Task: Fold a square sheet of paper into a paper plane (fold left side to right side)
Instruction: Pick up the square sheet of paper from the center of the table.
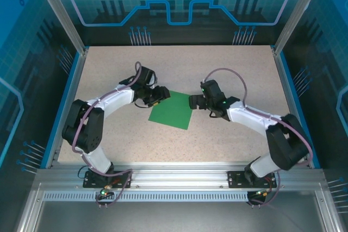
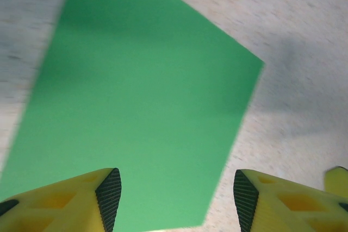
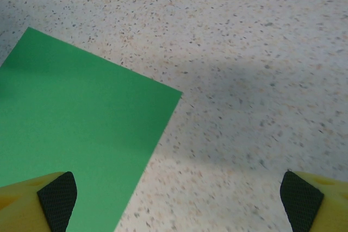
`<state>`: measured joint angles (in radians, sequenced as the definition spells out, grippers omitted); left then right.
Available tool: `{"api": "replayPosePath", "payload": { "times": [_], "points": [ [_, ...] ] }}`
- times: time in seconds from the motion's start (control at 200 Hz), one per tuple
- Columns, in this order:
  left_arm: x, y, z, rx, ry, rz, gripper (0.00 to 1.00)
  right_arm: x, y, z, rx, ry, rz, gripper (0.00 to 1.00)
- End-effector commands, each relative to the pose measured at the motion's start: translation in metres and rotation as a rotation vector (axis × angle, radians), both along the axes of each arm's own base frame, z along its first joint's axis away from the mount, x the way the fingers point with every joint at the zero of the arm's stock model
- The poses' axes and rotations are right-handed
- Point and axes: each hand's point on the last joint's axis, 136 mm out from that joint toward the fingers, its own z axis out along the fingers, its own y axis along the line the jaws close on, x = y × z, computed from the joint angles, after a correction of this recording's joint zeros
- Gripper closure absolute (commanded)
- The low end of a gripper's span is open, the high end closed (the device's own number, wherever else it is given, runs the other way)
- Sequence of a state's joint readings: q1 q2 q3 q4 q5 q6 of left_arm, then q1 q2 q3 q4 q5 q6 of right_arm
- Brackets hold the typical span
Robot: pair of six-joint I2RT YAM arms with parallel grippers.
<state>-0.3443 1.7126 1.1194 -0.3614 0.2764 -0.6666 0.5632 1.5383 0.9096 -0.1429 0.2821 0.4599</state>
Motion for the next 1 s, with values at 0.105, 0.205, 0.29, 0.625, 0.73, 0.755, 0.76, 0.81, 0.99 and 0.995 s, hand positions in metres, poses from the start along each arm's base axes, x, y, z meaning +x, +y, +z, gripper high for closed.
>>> {"api": "replayPosePath", "payload": {
  "times": [0.105, 0.205, 0.29, 0.625, 0.73, 0.755, 0.76, 0.81, 0.99, 0.995],
  "points": [
    [-0.022, 0.016, -0.040, 0.067, 0.112, -0.017, 0.41, 0.019, 0.035, -0.019, 0.026, 0.105, 0.029, 0.00],
    [-0.024, 0.016, -0.050, 0.072, 0.138, -0.021, 0.41, 0.027, 0.046, -0.030, 0.012, 0.141, 0.043, 0.00],
    [-0.027, 0.016, -0.056, 0.069, 0.156, -0.028, 0.41, 0.033, 0.049, -0.039, -0.009, 0.166, 0.037, 0.00],
    [-0.037, 0.018, -0.074, 0.080, 0.204, -0.033, 0.42, 0.037, 0.066, -0.068, -0.036, 0.220, 0.062, 0.00],
    [-0.040, 0.018, -0.078, 0.083, 0.215, -0.034, 0.42, 0.034, 0.070, -0.076, -0.043, 0.241, 0.075, 0.00],
    [-0.039, 0.018, -0.079, 0.083, 0.216, -0.034, 0.42, 0.034, 0.071, -0.077, -0.044, 0.245, 0.077, 0.00],
    [-0.039, 0.018, -0.078, 0.083, 0.215, -0.034, 0.42, 0.033, 0.071, -0.077, -0.044, 0.246, 0.079, 0.00],
    [-0.040, 0.018, -0.080, 0.083, 0.217, -0.035, 0.42, 0.031, 0.074, -0.080, -0.048, 0.256, 0.086, 0.00],
    [-0.040, 0.017, -0.081, 0.080, 0.218, -0.036, 0.43, 0.020, 0.084, -0.088, -0.050, 0.293, 0.120, 0.00],
    [-0.040, 0.017, -0.081, 0.079, 0.219, -0.036, 0.43, 0.020, 0.084, -0.088, -0.050, 0.294, 0.121, 0.00]
  ]
}}
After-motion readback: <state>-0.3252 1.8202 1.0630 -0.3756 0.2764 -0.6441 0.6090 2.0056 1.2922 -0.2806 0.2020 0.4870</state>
